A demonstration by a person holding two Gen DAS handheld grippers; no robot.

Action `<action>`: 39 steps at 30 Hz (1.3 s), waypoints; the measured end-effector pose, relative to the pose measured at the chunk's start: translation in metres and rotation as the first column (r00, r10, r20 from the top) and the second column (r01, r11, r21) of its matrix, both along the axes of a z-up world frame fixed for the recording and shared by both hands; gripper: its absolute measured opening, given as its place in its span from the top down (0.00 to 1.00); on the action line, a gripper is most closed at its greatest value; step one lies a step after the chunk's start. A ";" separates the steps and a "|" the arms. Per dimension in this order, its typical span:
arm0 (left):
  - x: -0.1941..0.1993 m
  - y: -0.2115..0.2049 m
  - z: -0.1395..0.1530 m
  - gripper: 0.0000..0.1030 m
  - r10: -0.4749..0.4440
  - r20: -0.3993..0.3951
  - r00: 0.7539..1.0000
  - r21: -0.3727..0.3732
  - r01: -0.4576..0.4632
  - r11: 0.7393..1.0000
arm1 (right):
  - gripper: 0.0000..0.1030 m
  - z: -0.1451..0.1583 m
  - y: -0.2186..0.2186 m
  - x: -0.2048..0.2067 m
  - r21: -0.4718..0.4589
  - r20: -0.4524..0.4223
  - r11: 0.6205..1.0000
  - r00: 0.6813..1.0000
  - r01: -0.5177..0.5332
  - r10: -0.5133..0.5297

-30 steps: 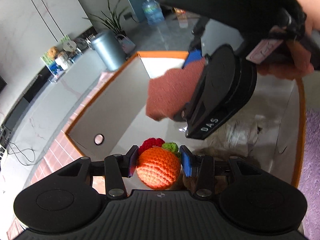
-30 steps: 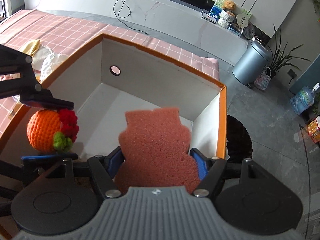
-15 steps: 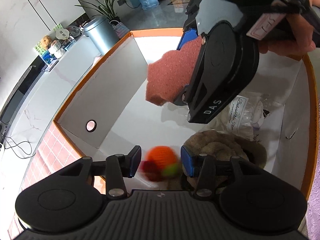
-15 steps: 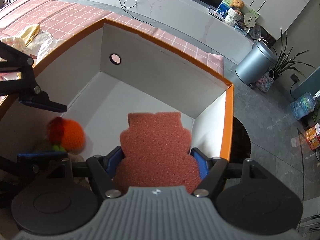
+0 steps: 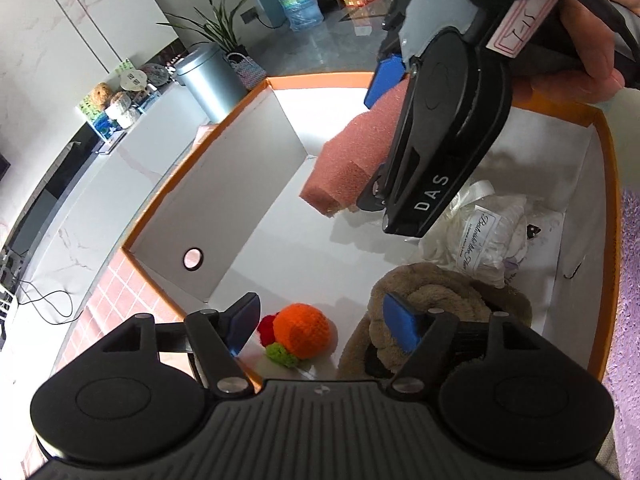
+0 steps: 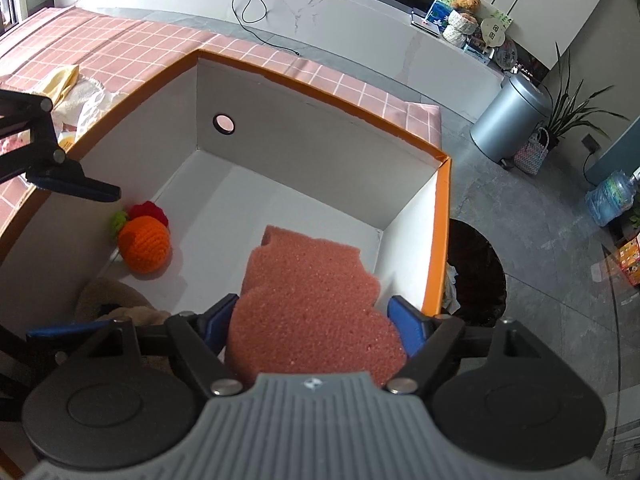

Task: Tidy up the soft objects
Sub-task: 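Carry the strawberry with the left tool and the sponge with the right tool into the box, then open both tools to release the strawberry and sponge in the box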

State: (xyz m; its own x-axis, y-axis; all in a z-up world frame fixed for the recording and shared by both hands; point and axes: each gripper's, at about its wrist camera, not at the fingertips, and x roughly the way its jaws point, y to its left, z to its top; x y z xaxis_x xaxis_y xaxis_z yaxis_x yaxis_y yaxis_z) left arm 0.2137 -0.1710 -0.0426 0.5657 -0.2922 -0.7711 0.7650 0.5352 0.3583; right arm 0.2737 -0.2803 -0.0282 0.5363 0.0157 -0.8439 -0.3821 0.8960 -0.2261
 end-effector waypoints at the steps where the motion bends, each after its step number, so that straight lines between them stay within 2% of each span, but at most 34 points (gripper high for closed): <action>1: 0.000 0.002 0.001 0.20 0.007 0.003 1.000 -0.007 -0.007 1.000 | 0.23 0.001 -0.001 -0.001 0.005 0.001 1.000 1.000 0.003 -0.003; 7: -0.004 0.014 0.014 0.20 0.055 -0.008 0.998 -0.095 -0.056 0.994 | 0.23 0.009 -0.004 -0.005 0.029 0.012 1.000 1.000 0.012 -0.012; 14: -0.012 0.029 0.031 0.20 0.105 -0.015 0.994 -0.200 -0.106 0.974 | 0.24 0.020 -0.011 -0.012 0.051 0.030 0.998 0.999 0.030 -0.032; 18: -0.010 0.039 0.040 0.22 0.160 -0.018 0.987 -0.247 -0.160 0.956 | 0.31 0.027 -0.015 -0.016 0.069 0.037 0.997 0.999 0.035 -0.038; 20: -0.009 0.043 0.046 0.23 0.185 -0.023 0.982 -0.271 -0.184 0.945 | 0.40 0.028 -0.015 -0.017 0.066 0.037 0.997 0.999 0.033 -0.036; 24: -0.008 0.051 0.054 0.24 0.241 -0.027 0.970 -0.312 -0.237 0.920 | 0.42 0.028 -0.016 -0.018 0.069 0.036 0.997 0.999 0.035 -0.038; 26: -0.007 0.058 0.057 0.26 0.279 -0.040 0.959 -0.341 -0.276 0.899 | 0.48 0.026 -0.016 -0.017 0.073 0.038 0.997 0.999 0.034 -0.037; 29: -0.005 0.070 0.059 0.26 0.312 -0.082 0.947 -0.384 -0.319 0.867 | 0.50 0.022 -0.014 -0.013 0.078 0.037 0.996 0.998 0.041 -0.044; 36: -0.006 0.092 0.059 0.27 0.373 -0.143 0.917 -0.428 -0.397 0.812 | 0.51 0.007 -0.001 -0.011 0.106 0.012 0.993 0.999 0.041 -0.042; 39: -0.010 0.099 0.058 0.27 0.395 -0.153 0.906 -0.449 -0.420 0.788 | 0.51 0.007 0.005 -0.019 0.097 0.030 0.994 0.999 0.042 -0.046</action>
